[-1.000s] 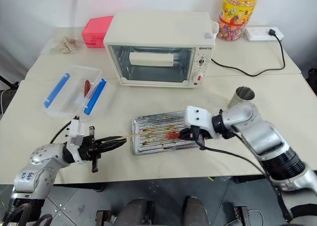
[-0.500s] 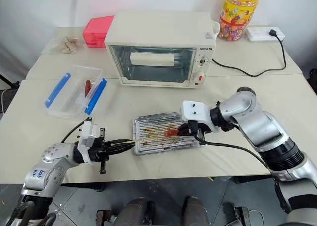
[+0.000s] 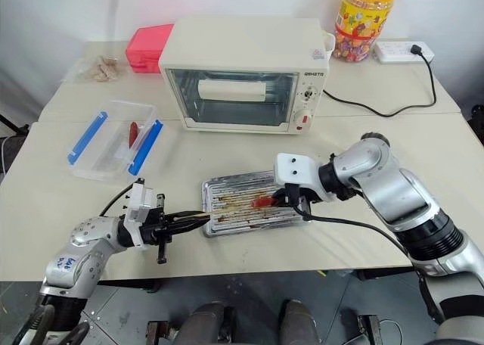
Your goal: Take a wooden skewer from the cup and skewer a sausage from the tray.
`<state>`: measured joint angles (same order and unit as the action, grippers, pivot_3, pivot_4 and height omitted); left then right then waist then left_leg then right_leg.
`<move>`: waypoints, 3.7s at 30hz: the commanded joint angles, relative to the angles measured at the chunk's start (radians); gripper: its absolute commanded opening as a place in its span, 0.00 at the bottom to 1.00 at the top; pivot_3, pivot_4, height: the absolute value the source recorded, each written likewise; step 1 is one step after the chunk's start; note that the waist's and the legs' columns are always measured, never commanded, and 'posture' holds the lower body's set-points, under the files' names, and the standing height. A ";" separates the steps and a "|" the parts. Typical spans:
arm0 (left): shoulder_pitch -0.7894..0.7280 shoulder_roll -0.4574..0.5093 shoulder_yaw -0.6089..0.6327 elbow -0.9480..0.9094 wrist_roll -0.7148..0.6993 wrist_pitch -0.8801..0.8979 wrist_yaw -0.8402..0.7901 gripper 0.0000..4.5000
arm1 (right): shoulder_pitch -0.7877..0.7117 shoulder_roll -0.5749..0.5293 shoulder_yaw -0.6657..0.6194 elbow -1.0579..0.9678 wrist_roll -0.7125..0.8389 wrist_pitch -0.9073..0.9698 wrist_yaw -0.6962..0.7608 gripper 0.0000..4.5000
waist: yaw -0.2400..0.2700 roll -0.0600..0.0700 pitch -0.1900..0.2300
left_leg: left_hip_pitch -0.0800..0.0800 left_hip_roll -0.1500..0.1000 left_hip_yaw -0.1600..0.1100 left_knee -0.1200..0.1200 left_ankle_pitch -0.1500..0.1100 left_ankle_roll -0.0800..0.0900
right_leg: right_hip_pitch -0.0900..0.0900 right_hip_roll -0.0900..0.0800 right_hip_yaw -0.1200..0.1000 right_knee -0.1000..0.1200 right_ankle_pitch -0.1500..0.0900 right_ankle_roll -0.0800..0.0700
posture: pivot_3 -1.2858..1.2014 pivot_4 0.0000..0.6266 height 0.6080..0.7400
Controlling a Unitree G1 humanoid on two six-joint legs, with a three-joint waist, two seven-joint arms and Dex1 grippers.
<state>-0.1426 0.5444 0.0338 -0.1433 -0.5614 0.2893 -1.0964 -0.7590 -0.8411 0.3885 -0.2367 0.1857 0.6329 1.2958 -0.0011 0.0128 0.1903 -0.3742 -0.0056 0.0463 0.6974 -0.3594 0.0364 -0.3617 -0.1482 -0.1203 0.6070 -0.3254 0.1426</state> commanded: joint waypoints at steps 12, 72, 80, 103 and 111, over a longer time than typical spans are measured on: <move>0.009 -0.026 -0.016 -0.010 0.027 -0.027 0.027 0.00 | -0.011 0.024 -0.010 -0.073 0.014 0.025 0.005 0.01 | 0.000 0.000 0.000 | 0.000 0.000 0.000 0.000 0.000 0.000 | 0.000 0.000 0.000 0.000 0.000 0.000 | 0.52 0.24 1.00; 0.181 -0.097 0.614 -0.201 -0.188 0.022 0.545 0.00 | 0.409 0.179 -0.555 -0.103 0.504 -0.270 -0.100 1.00 | 0.008 -0.003 0.001 | 0.001 0.000 -0.004 0.002 0.000 0.000 | 0.005 -0.001 0.000 -0.002 0.000 0.000 | 0.52 0.24 1.00; -0.081 -0.027 0.510 0.056 0.038 -0.004 0.717 0.00 | 0.455 0.288 -0.561 -0.179 0.441 -0.394 -0.255 1.00 | 0.028 -0.005 0.000 | 0.002 -0.002 -0.004 0.001 0.000 0.000 | 0.003 0.000 0.000 0.001 0.000 0.000 | 0.52 0.24 1.00; -0.151 0.041 0.427 0.141 0.133 -0.093 0.633 0.69 | 0.533 0.215 -0.573 -0.261 0.452 -0.390 -0.290 1.00 | 0.023 -0.005 0.000 | 0.002 0.000 -0.001 -0.001 0.000 0.000 | 0.001 0.000 -0.003 0.003 0.000 0.000 | 0.52 0.24 1.00; 0.075 0.334 0.370 -0.048 0.011 -0.093 0.059 1.00 | 0.699 0.102 -0.686 -0.172 0.451 -0.451 -0.140 1.00 | 0.024 -0.003 0.000 | 0.003 -0.001 0.000 -0.002 -0.001 0.000 | 0.002 -0.001 -0.002 0.000 0.000 0.000 | 0.52 0.24 1.00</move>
<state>-0.0988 0.8750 0.4142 -0.1772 -0.5440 0.2159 -0.9505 -0.0829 -0.7275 -0.2645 -0.4154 0.6259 0.2146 1.1186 0.0228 0.0098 0.1903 -0.3704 -0.0061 0.0474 0.6936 -0.3598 0.0363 -0.3587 -0.1487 -0.1223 0.6050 -0.3254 0.1426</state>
